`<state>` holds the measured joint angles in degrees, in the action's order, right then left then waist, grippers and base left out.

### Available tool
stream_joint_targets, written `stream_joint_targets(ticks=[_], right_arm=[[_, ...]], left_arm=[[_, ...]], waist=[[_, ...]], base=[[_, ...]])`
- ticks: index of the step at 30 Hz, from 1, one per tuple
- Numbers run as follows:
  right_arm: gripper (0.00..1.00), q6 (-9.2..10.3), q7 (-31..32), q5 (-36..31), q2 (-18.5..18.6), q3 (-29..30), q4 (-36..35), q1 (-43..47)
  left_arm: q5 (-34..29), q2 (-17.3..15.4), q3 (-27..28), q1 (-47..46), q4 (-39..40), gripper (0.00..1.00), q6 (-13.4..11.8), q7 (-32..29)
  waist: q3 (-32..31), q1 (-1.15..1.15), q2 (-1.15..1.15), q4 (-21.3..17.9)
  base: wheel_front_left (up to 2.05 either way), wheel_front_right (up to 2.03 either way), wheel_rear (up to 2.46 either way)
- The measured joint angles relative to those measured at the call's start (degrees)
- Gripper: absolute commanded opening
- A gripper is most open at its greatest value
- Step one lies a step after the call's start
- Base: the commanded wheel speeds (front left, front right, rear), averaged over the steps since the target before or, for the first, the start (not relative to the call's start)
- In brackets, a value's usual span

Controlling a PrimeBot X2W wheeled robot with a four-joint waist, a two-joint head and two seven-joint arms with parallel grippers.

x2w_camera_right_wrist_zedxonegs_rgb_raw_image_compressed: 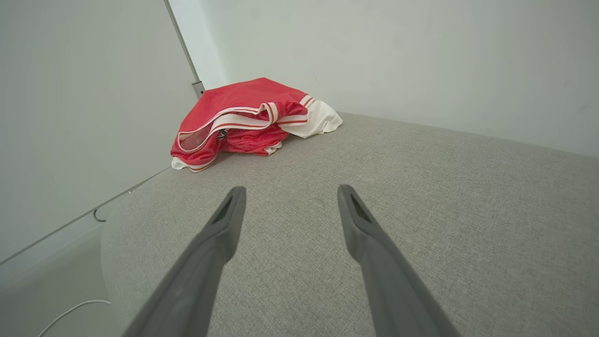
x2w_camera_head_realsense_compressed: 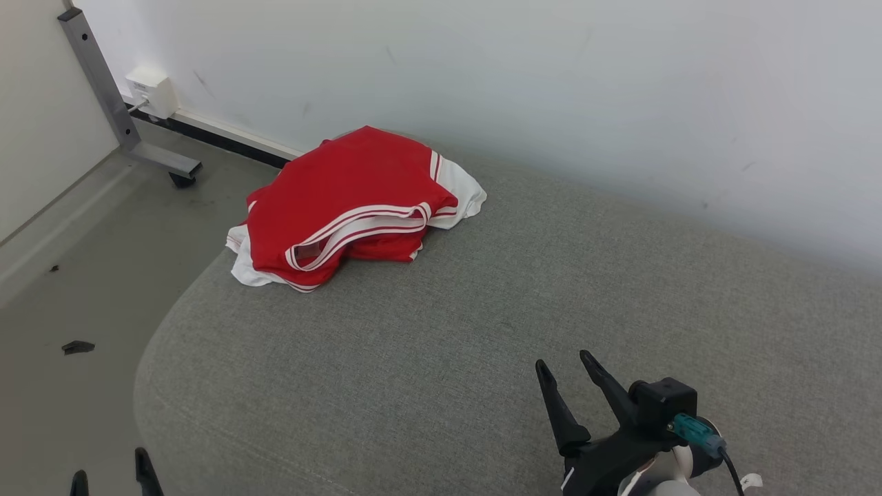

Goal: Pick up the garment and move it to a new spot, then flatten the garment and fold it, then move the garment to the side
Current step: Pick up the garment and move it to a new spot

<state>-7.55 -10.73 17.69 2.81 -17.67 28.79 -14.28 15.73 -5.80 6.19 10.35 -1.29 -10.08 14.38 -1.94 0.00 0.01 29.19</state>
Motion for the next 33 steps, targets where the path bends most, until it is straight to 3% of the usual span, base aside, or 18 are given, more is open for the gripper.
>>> stream_joint_targets(ticks=[15, 20, 25, 28, 33], right_arm=[[1.0, 0.0, -1.9, 0.96, 0.01, -0.29, 2.61, -0.79], [1.0, 0.0, -2.13, 0.14, 0.0, 1.54, 2.43, 0.12], [1.0, 0.0, -1.35, -2.97, -0.01, 4.81, -0.18, 1.44], [1.0, 0.0, 0.75, -5.25, 0.01, 4.91, -3.44, 1.38], [1.0, 0.0, 4.43, -8.84, -0.03, 4.57, -9.95, 1.1]], left_arm=[[0.93, -1.51, -1.09, -1.08, 2.03, 1.0, 0.71, -4.0], [4.69, -3.03, -2.58, -10.76, -1.7, 1.0, 4.43, -10.35], [9.23, -4.7, -3.79, -23.79, -11.04, 1.0, 8.7, -17.66], [15.5, -3.64, -0.96, -31.21, -16.03, 1.0, 10.02, -18.75], [20.87, -5.82, 2.64, -40.17, -23.16, 1.0, 11.83, -22.09]], waist=[[0.12, 0.0, 0.0, -0.01], [0.79, 0.0, 0.0, 0.23], [2.01, 0.0, -0.01, 0.39], [3.5, 0.01, -0.01, 0.07], [6.75, 0.0, -0.01, -1.69]], base=[[0.0, 0.0, 0.0], [0.0, 0.0, 0.0], [0.0, 0.0, 0.0], [0.0, 0.0, 0.0], [0.0, 0.0, 0.0]])
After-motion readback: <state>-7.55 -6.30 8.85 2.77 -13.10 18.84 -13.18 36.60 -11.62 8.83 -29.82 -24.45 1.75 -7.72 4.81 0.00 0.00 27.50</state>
